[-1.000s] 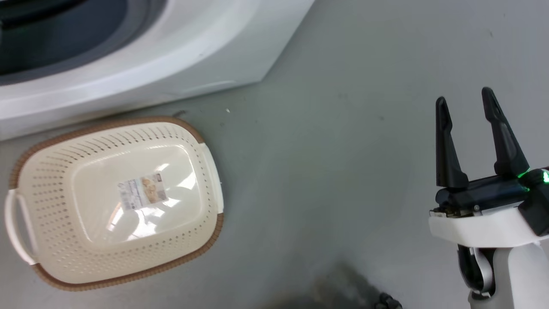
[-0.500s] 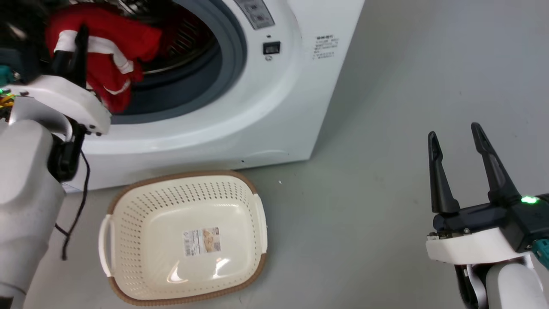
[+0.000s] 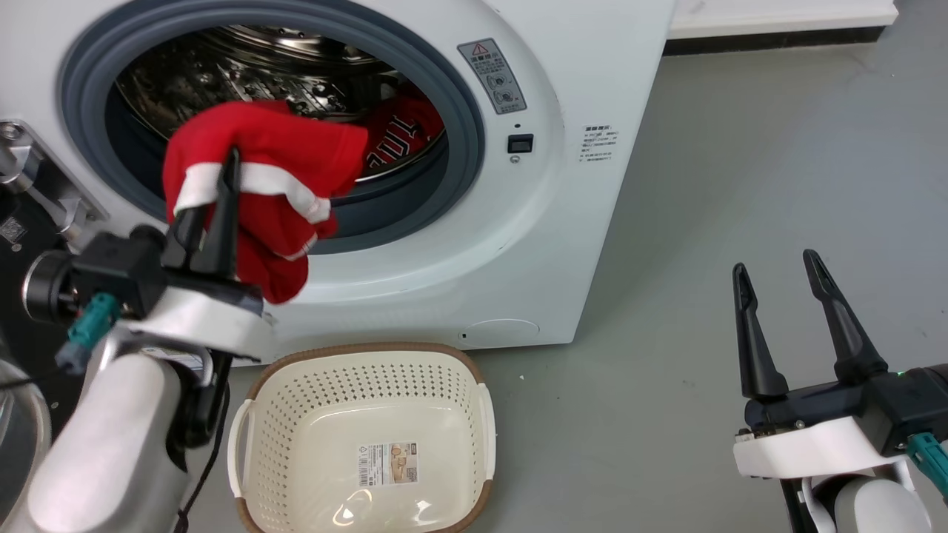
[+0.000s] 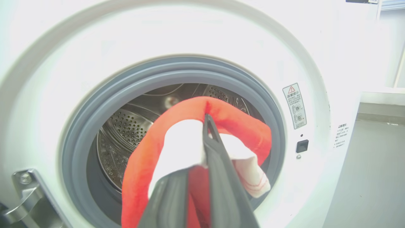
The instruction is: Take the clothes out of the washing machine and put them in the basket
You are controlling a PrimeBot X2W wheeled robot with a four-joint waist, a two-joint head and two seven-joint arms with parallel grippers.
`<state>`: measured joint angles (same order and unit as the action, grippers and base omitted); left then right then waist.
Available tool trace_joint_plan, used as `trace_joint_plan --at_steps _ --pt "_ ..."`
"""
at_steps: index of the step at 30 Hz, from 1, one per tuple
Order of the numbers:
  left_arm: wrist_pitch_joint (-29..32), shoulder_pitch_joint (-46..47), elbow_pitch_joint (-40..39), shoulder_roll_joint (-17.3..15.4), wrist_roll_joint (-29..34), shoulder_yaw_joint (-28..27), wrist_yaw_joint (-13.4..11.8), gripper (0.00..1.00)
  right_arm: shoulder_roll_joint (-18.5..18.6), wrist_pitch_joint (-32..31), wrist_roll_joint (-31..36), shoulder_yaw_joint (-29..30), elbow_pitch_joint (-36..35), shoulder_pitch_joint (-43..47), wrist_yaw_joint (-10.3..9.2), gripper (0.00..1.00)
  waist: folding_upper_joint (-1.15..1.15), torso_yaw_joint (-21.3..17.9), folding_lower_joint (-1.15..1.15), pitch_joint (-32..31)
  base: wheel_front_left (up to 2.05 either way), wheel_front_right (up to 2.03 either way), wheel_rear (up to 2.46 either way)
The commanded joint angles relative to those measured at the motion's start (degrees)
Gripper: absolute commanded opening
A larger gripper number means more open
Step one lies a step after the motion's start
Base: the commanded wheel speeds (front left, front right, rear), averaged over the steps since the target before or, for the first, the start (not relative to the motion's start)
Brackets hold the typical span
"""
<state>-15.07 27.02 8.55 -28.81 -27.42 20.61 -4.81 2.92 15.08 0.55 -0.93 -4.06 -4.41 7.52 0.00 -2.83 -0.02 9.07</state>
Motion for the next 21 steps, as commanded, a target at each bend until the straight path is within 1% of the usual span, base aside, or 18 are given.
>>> trace_joint_plan --at_steps 1,3,6,10,16,18,21 --pt "-0.1 -1.9 -1.7 0.5 0.7 -0.5 -0.3 0.0 -0.1 0.1 -0.1 0.0 0.0 0.9 -0.06 1.0 0.0 0.5 0.02 -0.4 0.0 0.0 0.0" --pt "-0.1 -4.3 -3.5 0.4 2.4 0.0 0.1 0.0 -0.1 0.1 -0.1 0.0 -0.2 1.2 -0.06 1.0 0.0 1.0 0.02 -0.5 0.0 0.0 0.0" --pt "-0.1 -7.0 -5.3 1.0 3.1 0.7 0.7 0.0 -0.1 0.1 0.2 0.2 -0.5 1.1 -0.06 1.0 0.0 1.5 0.02 -0.1 0.0 0.0 0.0" --pt "-0.1 -9.7 -4.9 1.6 2.5 1.3 1.2 0.0 -0.1 0.1 0.7 0.4 -0.7 0.7 -0.06 1.0 0.0 2.0 0.02 1.1 0.0 0.0 0.0" --pt "-0.2 -11.5 0.2 2.5 2.9 3.2 2.9 0.0 -0.1 0.1 1.0 0.1 -1.1 -0.6 -0.06 1.0 0.0 1.9 0.02 4.3 0.0 0.0 0.0" --pt "-0.1 -11.8 3.0 3.4 2.9 4.3 3.7 0.0 -0.1 0.1 1.3 0.0 -1.2 -0.7 -0.06 1.0 0.0 1.6 0.02 5.6 0.0 0.0 0.0" --pt "-0.2 -11.2 8.8 3.5 4.4 5.8 5.1 0.0 -0.1 0.1 1.4 -0.2 -1.7 -1.9 -0.06 1.0 0.0 0.8 0.02 8.1 0.0 0.0 0.0"
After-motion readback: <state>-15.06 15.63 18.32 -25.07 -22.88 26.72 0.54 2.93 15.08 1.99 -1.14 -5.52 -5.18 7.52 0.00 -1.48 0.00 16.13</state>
